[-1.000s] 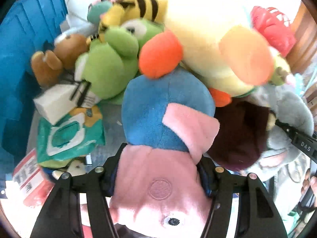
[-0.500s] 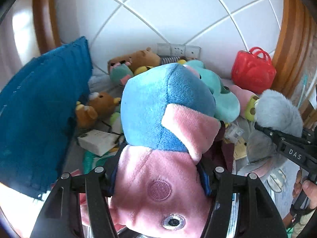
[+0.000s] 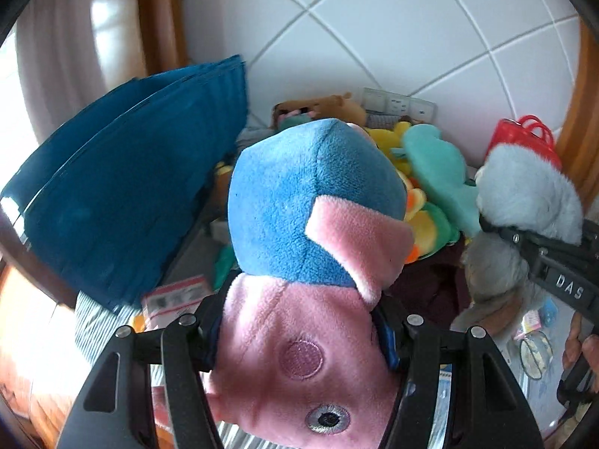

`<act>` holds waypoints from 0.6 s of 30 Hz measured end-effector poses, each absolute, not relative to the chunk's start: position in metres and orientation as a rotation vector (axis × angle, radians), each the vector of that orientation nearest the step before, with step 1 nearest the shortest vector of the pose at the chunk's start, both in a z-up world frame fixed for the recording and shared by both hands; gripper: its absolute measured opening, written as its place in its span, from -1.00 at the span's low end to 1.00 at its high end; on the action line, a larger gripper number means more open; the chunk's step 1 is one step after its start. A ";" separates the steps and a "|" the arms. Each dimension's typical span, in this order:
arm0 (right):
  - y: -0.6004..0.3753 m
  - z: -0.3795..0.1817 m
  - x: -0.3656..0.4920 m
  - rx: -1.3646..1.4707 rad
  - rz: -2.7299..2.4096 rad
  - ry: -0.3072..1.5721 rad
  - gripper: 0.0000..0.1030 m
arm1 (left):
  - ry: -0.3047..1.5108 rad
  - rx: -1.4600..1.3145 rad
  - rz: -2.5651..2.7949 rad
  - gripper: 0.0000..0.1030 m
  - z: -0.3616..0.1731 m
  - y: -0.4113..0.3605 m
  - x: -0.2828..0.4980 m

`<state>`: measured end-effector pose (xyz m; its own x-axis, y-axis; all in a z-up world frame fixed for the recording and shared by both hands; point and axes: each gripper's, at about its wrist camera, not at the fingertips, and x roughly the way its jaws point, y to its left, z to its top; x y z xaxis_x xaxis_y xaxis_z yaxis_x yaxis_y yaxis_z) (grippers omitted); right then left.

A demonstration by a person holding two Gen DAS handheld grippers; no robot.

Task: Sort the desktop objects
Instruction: 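Carry the pig plush and grey plush over the blue crate with both tools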

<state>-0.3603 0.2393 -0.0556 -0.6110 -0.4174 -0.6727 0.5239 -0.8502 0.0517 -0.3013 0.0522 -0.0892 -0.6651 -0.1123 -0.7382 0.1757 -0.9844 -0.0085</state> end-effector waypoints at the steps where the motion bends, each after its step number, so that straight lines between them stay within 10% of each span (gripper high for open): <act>1: 0.232 -0.056 -0.358 0.949 -2.404 0.214 -0.32 | 0.128 1.193 -2.717 0.19 -0.089 0.044 -0.295; 18: 0.062 -0.050 -0.268 0.806 -2.223 0.317 -0.32 | 0.187 1.087 -2.559 0.19 -0.085 -0.100 -0.162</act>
